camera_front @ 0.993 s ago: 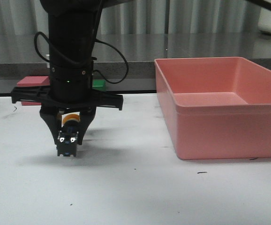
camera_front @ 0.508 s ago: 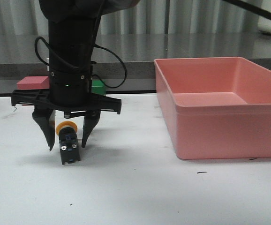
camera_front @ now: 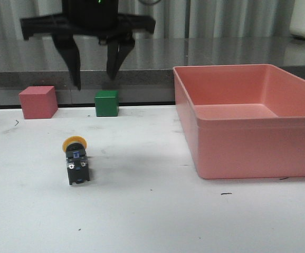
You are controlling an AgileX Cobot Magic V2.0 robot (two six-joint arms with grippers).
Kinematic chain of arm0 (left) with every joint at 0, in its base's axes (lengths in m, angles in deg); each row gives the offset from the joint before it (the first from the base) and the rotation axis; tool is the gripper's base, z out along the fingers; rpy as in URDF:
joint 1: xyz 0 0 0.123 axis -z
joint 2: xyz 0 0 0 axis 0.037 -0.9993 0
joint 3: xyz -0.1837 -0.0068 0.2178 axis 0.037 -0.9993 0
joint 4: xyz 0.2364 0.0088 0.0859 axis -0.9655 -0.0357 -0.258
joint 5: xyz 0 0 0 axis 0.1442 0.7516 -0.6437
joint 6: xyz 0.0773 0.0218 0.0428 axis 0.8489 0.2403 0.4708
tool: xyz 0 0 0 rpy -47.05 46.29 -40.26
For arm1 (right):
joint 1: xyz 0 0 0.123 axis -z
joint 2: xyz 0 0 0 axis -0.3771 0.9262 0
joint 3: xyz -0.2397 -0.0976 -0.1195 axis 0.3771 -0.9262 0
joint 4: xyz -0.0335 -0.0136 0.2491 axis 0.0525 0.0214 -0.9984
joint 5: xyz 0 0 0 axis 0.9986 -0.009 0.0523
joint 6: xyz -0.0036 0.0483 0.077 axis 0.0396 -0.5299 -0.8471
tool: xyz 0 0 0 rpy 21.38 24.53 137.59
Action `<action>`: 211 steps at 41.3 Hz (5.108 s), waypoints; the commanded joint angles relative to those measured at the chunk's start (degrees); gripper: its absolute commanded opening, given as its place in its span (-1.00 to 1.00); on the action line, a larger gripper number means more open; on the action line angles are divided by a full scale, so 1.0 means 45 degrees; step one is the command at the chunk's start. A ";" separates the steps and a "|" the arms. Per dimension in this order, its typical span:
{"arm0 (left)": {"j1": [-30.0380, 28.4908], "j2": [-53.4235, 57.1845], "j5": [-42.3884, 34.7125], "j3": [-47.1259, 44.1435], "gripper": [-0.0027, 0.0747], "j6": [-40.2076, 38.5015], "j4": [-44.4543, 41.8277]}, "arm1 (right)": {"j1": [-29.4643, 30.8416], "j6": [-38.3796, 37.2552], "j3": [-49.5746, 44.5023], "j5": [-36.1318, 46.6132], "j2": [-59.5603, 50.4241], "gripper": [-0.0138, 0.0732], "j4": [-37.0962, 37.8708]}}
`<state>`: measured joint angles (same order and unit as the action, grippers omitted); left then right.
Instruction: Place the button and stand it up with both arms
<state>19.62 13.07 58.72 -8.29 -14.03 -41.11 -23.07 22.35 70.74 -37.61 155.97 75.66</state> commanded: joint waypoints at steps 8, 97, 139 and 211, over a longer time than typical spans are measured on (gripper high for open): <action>0.0084 -0.0160 -0.0965 0.0424 0.39 -0.0002 0.0076 | 0.0782 0.2561 -0.0635 -0.1027 -0.3056 0.32 0.0135; 0.0084 -0.3639 0.0794 0.2254 0.41 0.0349 0.1332 | 0.1673 0.4760 -1.7013 0.4881 -1.8834 0.32 -0.0720; 0.1252 -1.5820 0.3491 0.8040 0.72 -0.2689 0.1448 | 0.1673 0.4760 -1.7013 0.4881 -1.8834 0.32 -0.0720; 0.1252 -2.0007 0.5000 1.1401 -0.45 -0.4085 0.0969 | 0.1673 0.4760 -1.7013 0.4881 -1.8834 0.32 -0.0720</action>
<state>24.88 -79.81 81.15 41.15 -33.01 -36.61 -15.85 43.12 -7.24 -18.90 71.33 72.21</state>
